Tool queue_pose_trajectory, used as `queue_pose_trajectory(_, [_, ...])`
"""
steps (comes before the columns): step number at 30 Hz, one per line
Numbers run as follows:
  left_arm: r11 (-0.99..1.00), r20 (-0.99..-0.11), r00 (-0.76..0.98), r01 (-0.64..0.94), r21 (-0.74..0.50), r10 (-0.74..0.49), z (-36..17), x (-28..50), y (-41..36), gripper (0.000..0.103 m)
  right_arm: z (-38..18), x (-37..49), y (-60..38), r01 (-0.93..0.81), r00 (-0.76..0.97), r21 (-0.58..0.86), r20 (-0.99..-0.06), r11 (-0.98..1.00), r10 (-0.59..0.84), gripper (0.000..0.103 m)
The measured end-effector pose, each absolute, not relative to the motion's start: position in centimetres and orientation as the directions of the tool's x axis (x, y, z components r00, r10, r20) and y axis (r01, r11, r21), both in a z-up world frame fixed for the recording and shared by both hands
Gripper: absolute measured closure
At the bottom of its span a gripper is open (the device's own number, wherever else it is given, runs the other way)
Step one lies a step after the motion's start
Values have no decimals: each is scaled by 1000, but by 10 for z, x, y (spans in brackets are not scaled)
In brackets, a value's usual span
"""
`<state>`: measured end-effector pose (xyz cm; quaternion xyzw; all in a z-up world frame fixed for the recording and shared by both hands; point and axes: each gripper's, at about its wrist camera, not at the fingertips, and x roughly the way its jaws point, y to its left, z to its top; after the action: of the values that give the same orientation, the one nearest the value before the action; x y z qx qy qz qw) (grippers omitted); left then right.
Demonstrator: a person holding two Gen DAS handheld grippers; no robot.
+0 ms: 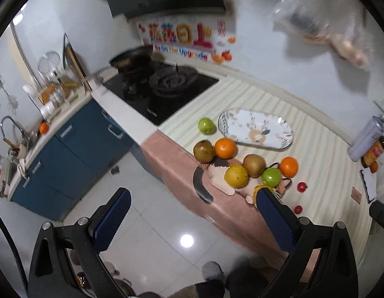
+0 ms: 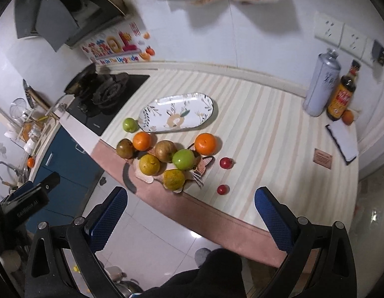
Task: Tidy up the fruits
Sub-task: 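Grasp the yellow citrus with the left tool while the right tool grasps an orange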
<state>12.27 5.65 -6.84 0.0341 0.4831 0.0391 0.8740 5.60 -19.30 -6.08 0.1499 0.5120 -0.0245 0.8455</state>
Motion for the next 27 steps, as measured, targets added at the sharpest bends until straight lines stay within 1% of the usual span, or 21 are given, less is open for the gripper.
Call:
queue_pose_trajectory(3, [996,-881,466,-41,76,86,-98,147,62,0,-95,88,-201,208,427,236,-895,949,129,0])
queue_pose_trajectory(5, [996,-903,421,-44,73,85,-121,168,60,0,-120,111,-210,207,391,247,-908,947,151,2])
queue_pose_trajectory(8, [995,-920,379,-10,98,94,-153,193,49,0,-160,146,-221,195,324,251,-929,948,179,12])
queue_pose_trajectory(9, [993,-928,358,14,120,108,-169,203,42,1,-175,159,-224,185,289,253,-938,950,193,17])
queue_pose_trajectory(10, [991,-935,339,49,126,102,-182,209,35,1,-186,167,-226,177,267,251,-943,951,199,18])
queue_pose_trajectory(11, [988,-943,320,89,129,94,-195,216,28,2,-199,179,-228,166,234,246,-950,955,204,18])
queue_pose_trajectory(12, [983,-946,308,116,140,98,-203,220,24,7,-209,187,-229,155,212,241,-955,958,206,18])
queue_pose_trajectory(14, [963,-957,267,210,171,112,-226,232,9,12,-231,205,-232,132,164,225,-965,965,203,18])
queue_pose_trajectory(18, [929,-969,210,315,193,130,-256,259,-7,13,-263,236,-237,129,90,234,-971,964,223,18])
queue_pose_trajectory(20, [923,-978,167,342,179,127,-270,271,-10,13,-279,250,-238,142,57,253,-967,957,247,18])
queue_pose_trajectory(24, [919,-993,93,380,109,79,-291,284,-19,13,-303,272,-235,162,7,277,-960,947,280,18])
queue_pose_trajectory(27, [922,-997,58,381,77,59,-303,291,-22,13,-317,286,-229,154,-20,264,-963,952,270,18])
